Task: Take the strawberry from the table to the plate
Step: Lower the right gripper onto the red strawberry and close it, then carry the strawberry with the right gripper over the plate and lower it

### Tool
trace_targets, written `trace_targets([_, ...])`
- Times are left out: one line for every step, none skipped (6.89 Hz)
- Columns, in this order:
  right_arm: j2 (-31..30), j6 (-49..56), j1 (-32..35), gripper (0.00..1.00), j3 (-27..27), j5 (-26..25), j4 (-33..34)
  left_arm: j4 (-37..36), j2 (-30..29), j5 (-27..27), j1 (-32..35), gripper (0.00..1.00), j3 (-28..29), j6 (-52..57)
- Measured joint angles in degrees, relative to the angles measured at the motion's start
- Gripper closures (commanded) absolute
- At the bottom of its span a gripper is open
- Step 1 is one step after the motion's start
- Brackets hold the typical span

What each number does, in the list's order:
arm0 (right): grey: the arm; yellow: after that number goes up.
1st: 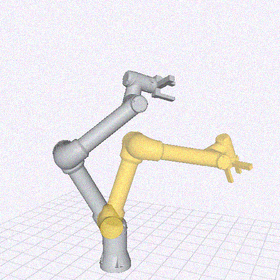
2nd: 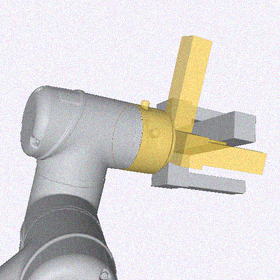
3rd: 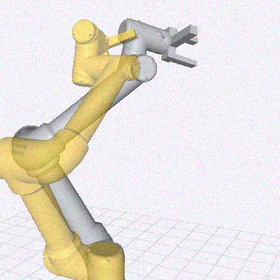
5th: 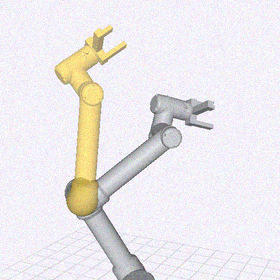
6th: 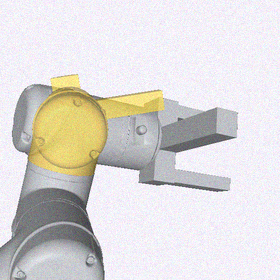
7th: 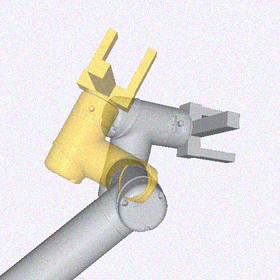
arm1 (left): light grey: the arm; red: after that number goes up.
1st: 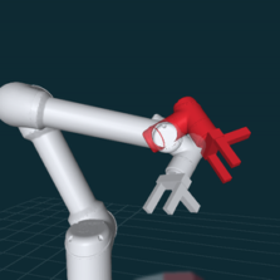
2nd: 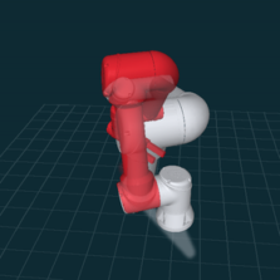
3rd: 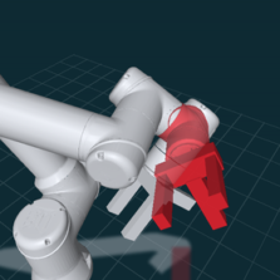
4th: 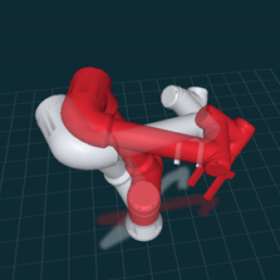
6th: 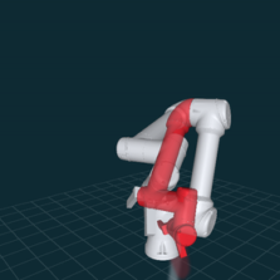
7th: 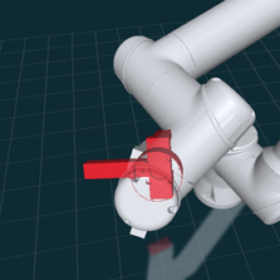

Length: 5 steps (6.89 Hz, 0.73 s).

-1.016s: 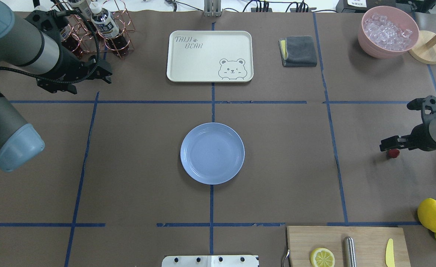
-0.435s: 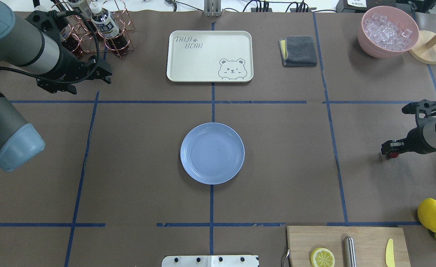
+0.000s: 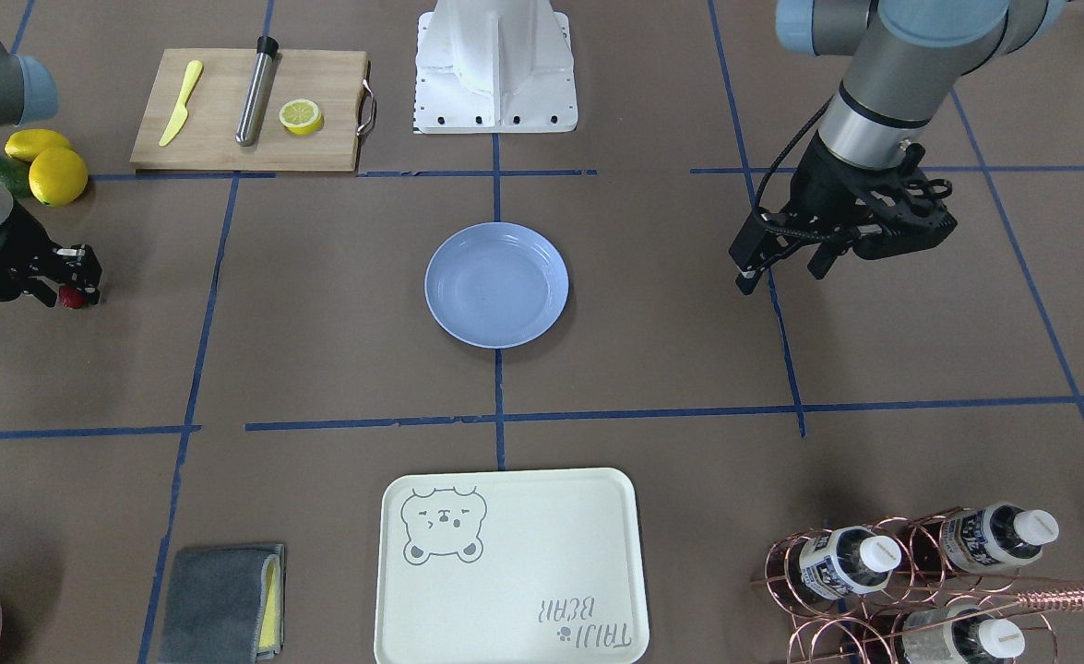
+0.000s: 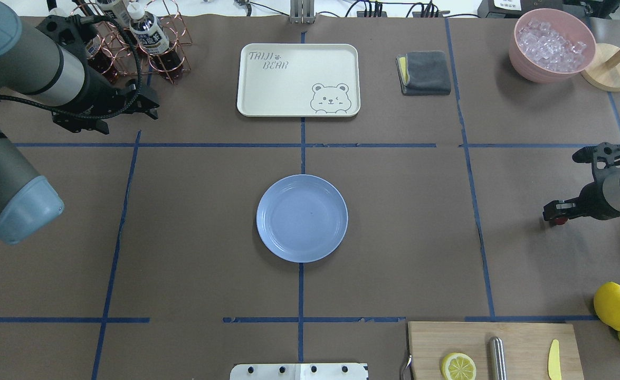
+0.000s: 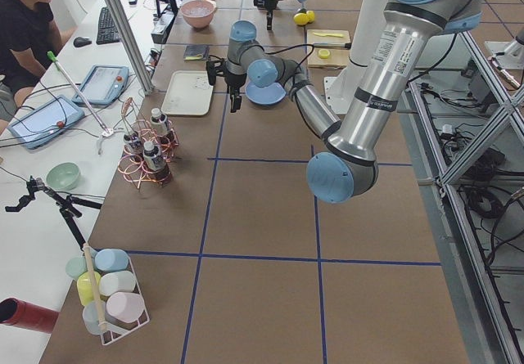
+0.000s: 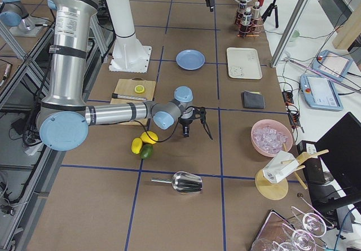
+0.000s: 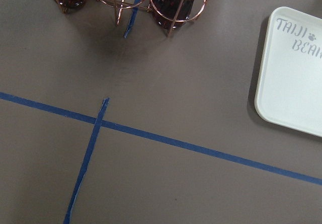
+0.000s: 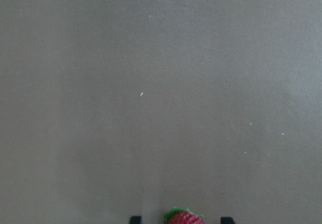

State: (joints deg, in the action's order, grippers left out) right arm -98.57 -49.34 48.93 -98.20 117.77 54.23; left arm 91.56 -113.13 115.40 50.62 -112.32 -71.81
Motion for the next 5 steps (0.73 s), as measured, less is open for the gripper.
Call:
trace_targets([-0.1,0.0,0.0,0.71,-0.1,0.0,0.0,0.0,0.0,0.0,0.0,0.00,0.0,0.0])
trace_targets([-0.1,0.0,0.0,1.00,-0.1,0.1,0.0,0.0,0.0,0.0,0.0,0.00,-0.1,0.0])
trace_targets([-0.1,0.1,0.0,1.00,-0.2,0.1,0.0,0.0,0.0,0.0,0.0,0.00,-0.1,0.0])
trace_targets([-0.1,0.1,0.1,1.00,-0.3,0.1,0.0,0.0,0.0,0.0,0.1,0.00,-0.1,0.0])
trace_targets([-0.1,0.2,0.2,1.00,-1.5,0.4,0.0,-0.1,0.0,0.0,0.1,0.00,-0.2,0.0])
